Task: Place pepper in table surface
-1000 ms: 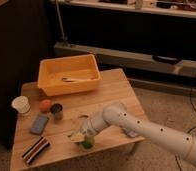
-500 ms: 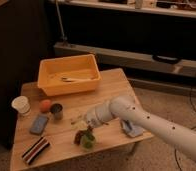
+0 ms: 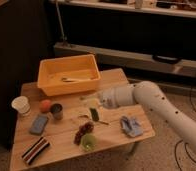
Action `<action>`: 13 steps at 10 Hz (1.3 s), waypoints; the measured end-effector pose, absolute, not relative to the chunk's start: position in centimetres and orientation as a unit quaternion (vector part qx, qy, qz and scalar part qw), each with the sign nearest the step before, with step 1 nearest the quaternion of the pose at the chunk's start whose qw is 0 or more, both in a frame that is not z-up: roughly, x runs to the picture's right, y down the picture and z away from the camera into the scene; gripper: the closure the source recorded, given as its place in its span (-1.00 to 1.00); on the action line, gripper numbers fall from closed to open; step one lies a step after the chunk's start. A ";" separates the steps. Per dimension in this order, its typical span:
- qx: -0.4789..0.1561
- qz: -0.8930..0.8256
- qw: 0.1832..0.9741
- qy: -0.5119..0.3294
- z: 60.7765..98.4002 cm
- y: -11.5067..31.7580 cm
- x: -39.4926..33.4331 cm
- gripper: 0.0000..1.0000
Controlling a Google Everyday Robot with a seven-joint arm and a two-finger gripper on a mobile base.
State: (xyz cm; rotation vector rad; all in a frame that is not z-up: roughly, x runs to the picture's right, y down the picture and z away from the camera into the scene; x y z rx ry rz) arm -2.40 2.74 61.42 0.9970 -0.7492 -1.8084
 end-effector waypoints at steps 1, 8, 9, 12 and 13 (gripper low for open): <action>0.417 -0.720 0.470 -0.295 61.0 0.3 -1.4 1.00; 0.382 -0.689 0.547 -0.284 67.6 -4.4 2.5 1.00; 0.370 -0.689 0.554 -0.284 69.5 -3.6 2.9 1.00; 0.317 -0.689 0.583 -0.290 77.1 0.1 4.2 1.00; 0.298 -0.689 0.593 -0.291 79.0 0.9 4.8 1.00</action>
